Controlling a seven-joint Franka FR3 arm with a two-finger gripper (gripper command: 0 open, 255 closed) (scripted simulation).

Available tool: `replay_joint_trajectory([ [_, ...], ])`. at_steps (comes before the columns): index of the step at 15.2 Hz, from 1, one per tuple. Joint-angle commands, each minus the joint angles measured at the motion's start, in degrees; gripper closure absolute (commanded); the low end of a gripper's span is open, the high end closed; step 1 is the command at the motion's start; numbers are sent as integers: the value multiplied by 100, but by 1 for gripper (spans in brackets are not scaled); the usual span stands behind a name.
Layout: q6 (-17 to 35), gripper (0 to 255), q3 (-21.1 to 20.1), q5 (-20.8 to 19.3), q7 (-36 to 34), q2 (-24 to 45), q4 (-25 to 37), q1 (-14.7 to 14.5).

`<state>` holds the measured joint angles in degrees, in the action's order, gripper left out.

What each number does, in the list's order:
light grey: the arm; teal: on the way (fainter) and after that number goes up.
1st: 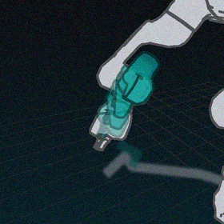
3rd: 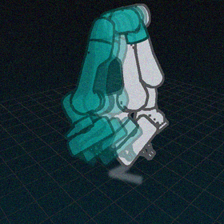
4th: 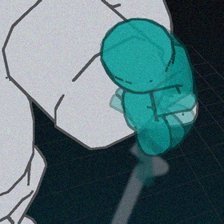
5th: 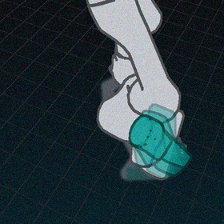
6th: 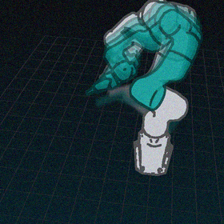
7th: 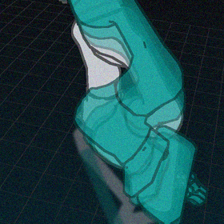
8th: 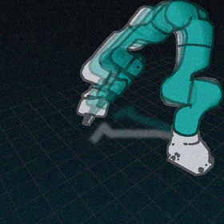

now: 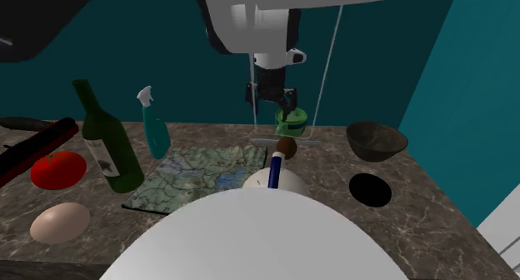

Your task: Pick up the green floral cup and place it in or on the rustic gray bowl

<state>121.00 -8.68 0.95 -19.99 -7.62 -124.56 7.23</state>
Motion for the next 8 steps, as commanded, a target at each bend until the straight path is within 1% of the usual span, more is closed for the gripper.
replay_joint_trajectory([
  [1, 250, 0, -1, -88, -222, 402, 188, 47],
  [8, 793, 0, 123, -409, -934, 1836, 1194, 121],
])
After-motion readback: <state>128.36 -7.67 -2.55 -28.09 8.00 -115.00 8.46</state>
